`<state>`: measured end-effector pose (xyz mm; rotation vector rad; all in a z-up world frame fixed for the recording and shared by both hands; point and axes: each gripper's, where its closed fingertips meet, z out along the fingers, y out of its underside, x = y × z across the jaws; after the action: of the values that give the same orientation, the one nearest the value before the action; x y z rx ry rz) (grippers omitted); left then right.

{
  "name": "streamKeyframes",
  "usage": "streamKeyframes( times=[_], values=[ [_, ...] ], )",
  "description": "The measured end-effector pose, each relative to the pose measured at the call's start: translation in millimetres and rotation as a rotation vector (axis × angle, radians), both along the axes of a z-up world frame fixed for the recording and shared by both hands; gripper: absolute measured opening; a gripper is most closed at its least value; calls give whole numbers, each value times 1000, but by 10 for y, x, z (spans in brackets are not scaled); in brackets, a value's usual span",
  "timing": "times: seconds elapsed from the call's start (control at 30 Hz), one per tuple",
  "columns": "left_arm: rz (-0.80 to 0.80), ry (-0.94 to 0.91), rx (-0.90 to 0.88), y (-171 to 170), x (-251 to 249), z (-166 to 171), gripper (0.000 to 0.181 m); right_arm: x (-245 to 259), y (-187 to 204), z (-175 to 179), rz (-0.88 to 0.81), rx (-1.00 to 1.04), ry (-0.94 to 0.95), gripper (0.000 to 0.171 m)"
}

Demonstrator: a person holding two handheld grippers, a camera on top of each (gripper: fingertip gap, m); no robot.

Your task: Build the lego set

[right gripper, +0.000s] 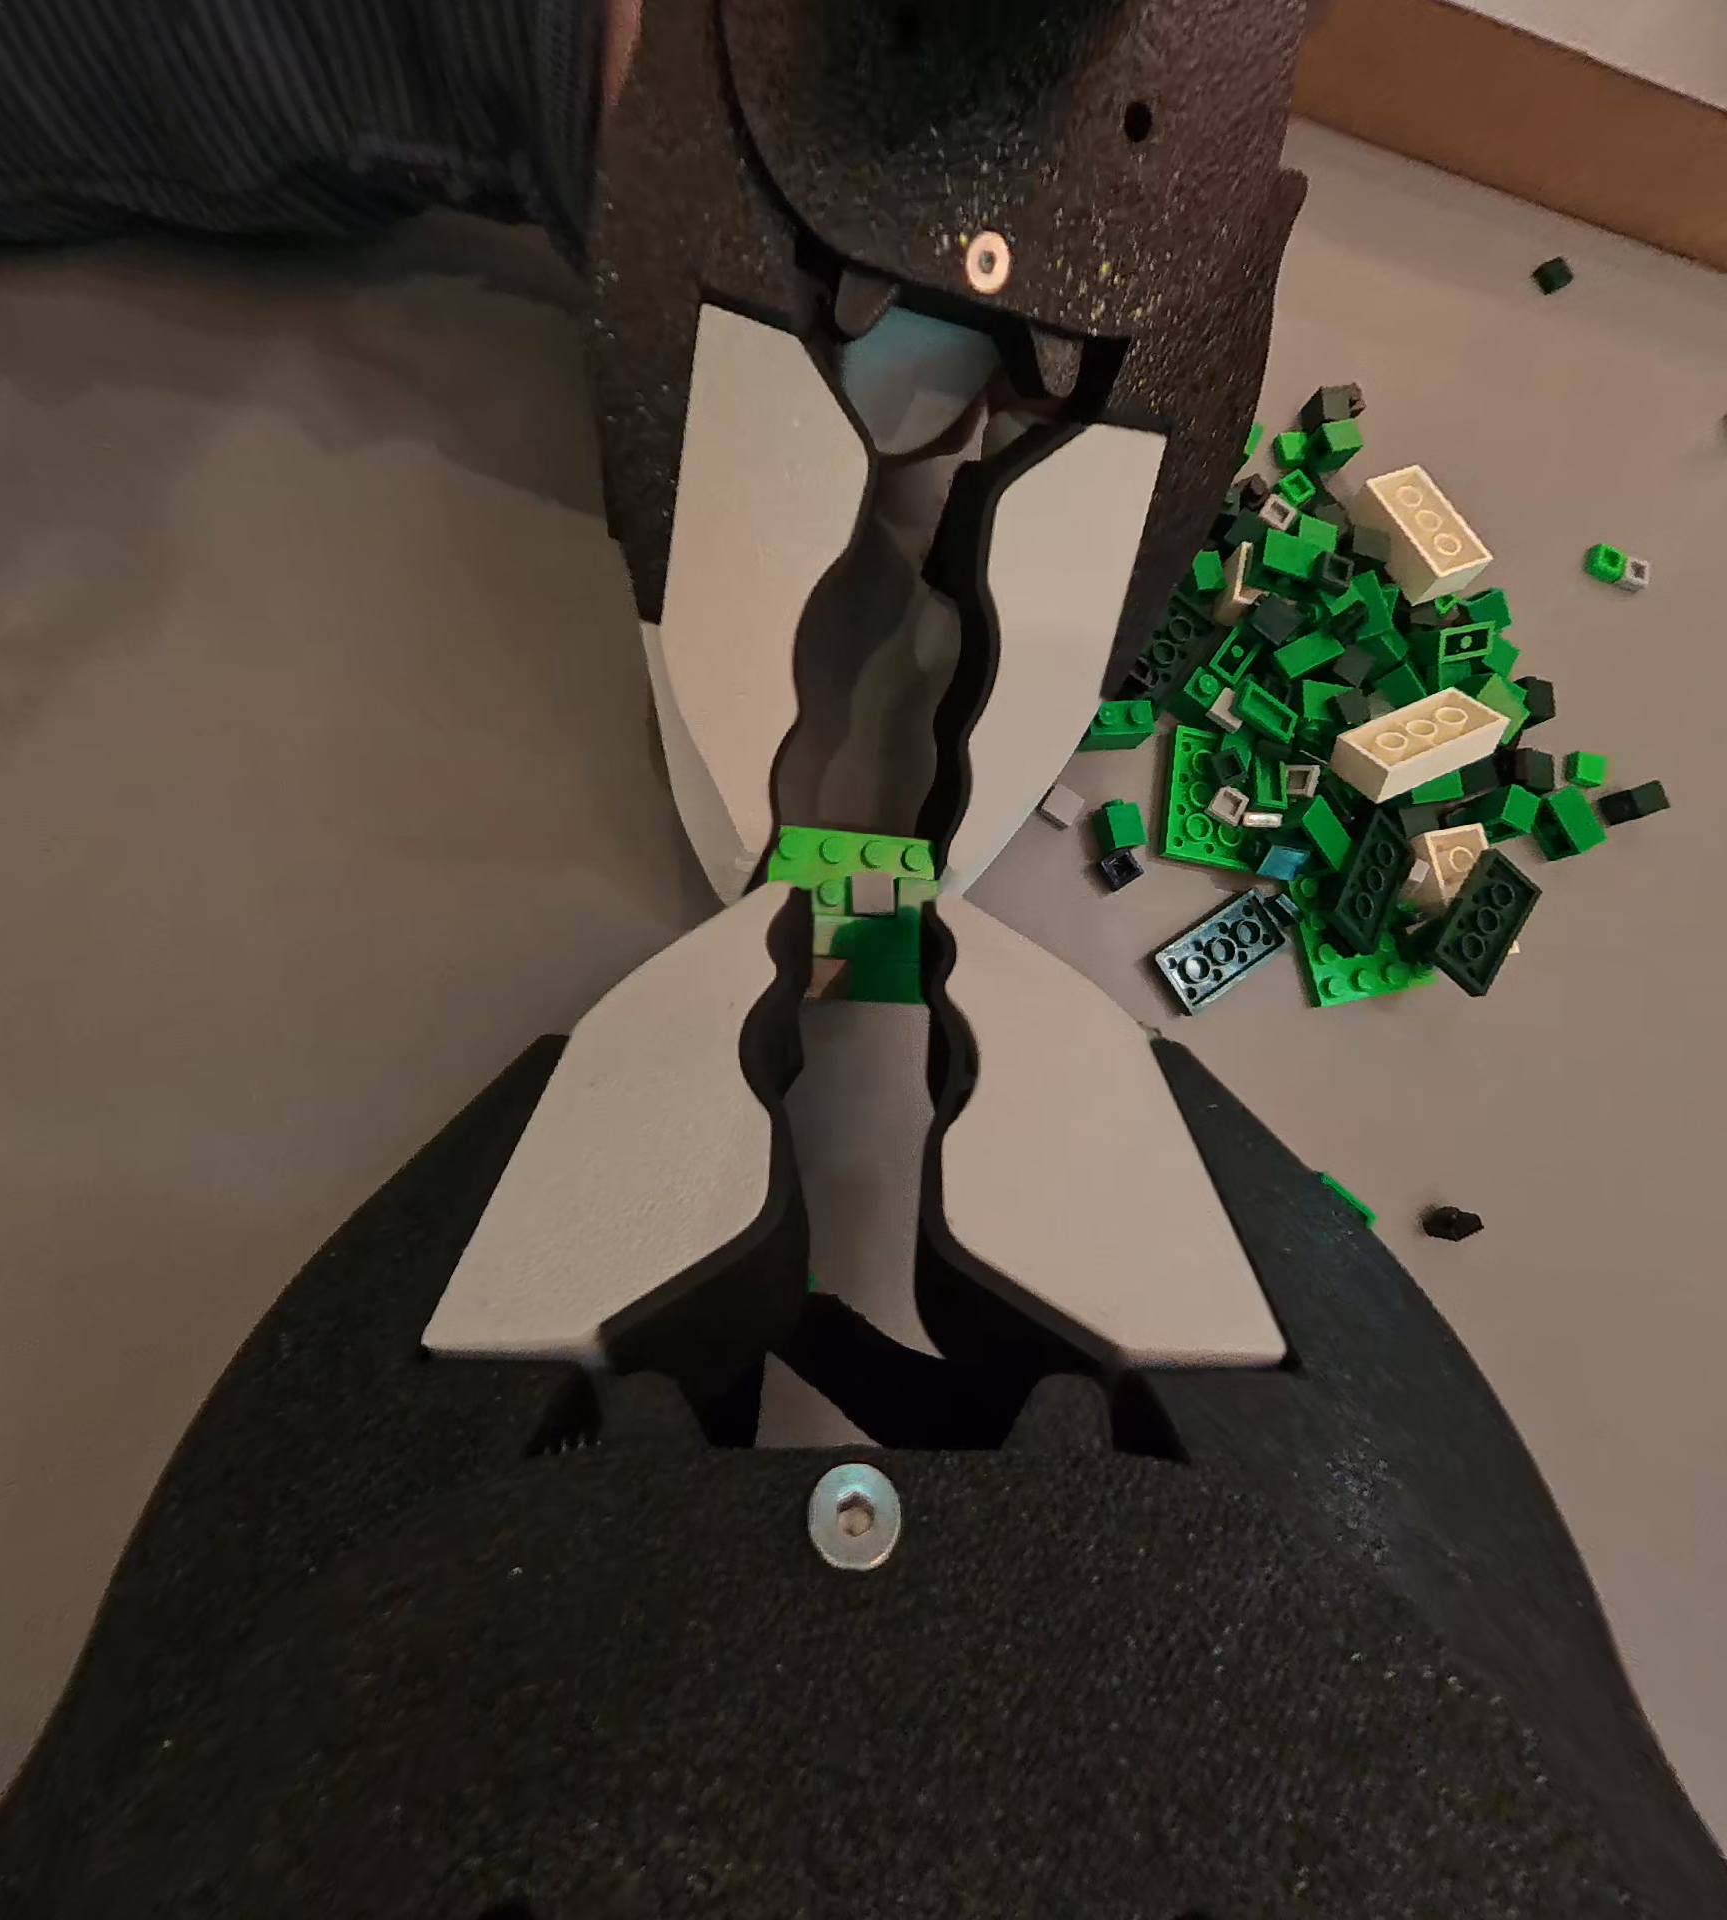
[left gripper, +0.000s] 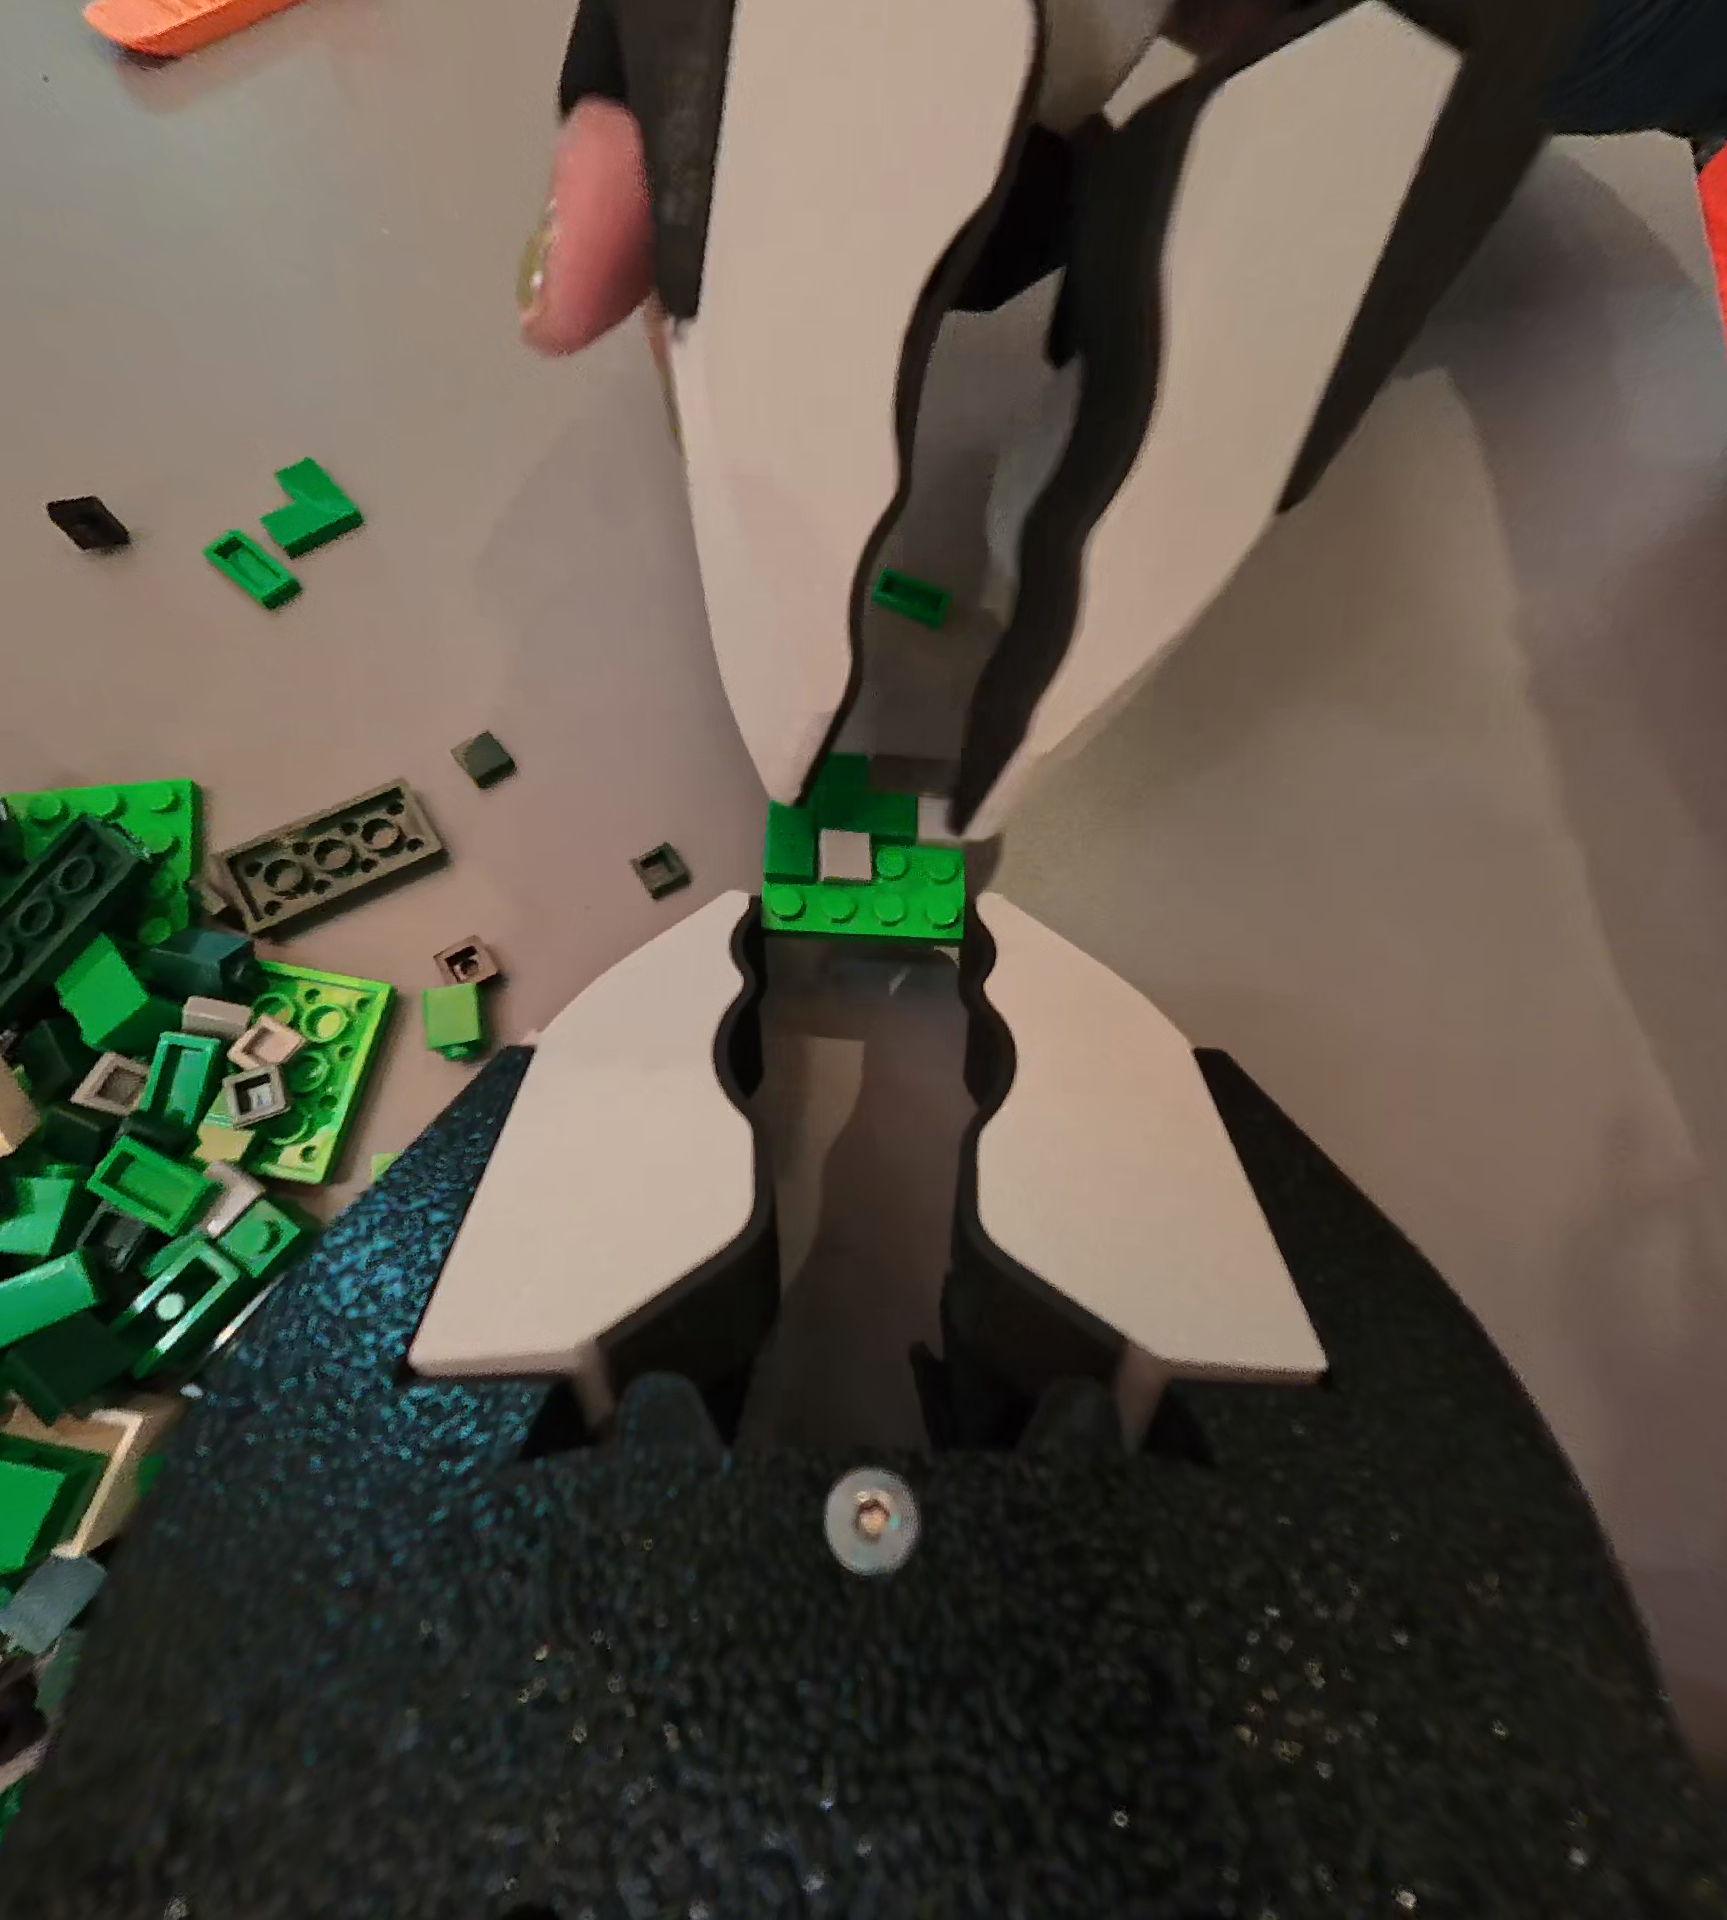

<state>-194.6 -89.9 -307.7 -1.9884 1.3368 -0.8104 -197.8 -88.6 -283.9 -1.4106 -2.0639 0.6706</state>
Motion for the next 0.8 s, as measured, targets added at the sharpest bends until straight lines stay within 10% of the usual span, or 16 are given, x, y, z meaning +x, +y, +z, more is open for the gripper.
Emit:
streamKeyframes(
  times=[0.37,0.8],
  values=[
    [83,-60,-69,82,-42,48,35,-28,49,-22,97,851,185,34],
    [81,-69,-82,73,-25,56,35,-94,153,-46,88,1058,187,12]
  ],
)
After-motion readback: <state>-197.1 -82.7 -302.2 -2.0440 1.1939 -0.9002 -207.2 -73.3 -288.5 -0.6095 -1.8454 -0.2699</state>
